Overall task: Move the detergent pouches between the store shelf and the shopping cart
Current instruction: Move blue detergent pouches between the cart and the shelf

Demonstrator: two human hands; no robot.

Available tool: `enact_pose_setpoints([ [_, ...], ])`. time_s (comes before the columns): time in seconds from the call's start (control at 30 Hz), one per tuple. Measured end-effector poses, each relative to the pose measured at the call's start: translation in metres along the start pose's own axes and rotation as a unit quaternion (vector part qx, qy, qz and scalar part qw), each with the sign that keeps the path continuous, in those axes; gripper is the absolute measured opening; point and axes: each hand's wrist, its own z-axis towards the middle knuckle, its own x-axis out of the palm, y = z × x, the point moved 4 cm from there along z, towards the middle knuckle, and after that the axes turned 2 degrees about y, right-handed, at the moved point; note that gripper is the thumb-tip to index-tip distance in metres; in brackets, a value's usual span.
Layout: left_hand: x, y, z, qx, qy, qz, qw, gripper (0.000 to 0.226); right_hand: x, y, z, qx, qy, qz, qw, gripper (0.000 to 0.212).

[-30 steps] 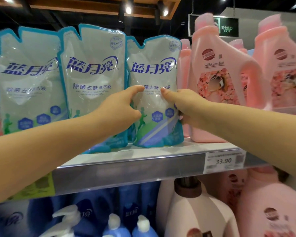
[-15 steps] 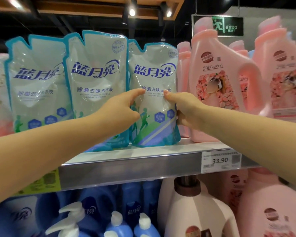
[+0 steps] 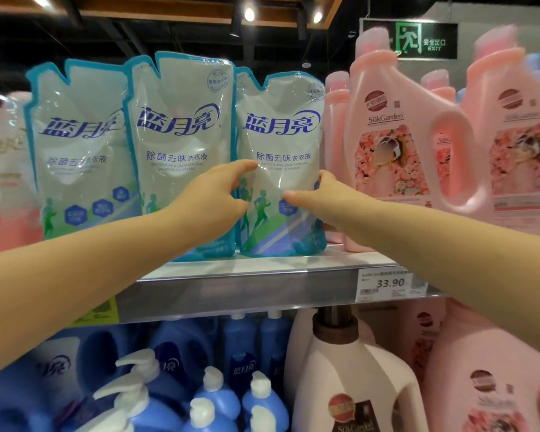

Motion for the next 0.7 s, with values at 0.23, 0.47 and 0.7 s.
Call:
enact_pose_setpoints([
  [0.23,0.007,-0.01,-0.015,0.022,-0.018,0.067,0.997,0.061,-0.003,0.0,-0.022,-0.086,-0.014,-0.154,0.984,0.099],
  [0.47,0.011,-0.032,-0.048,0.034,-0.027,0.11,0.993,0.047,-0.015,0.005,-0.069,-0.186,-0.078,-0.285,0.937,0.065],
  [0.7,0.015,-0.068,-0.107,0.017,-0.048,-0.002,0.999,0.02,-0.02,0.003,-0.143,-0.163,-0.13,-0.237,0.949,0.036],
])
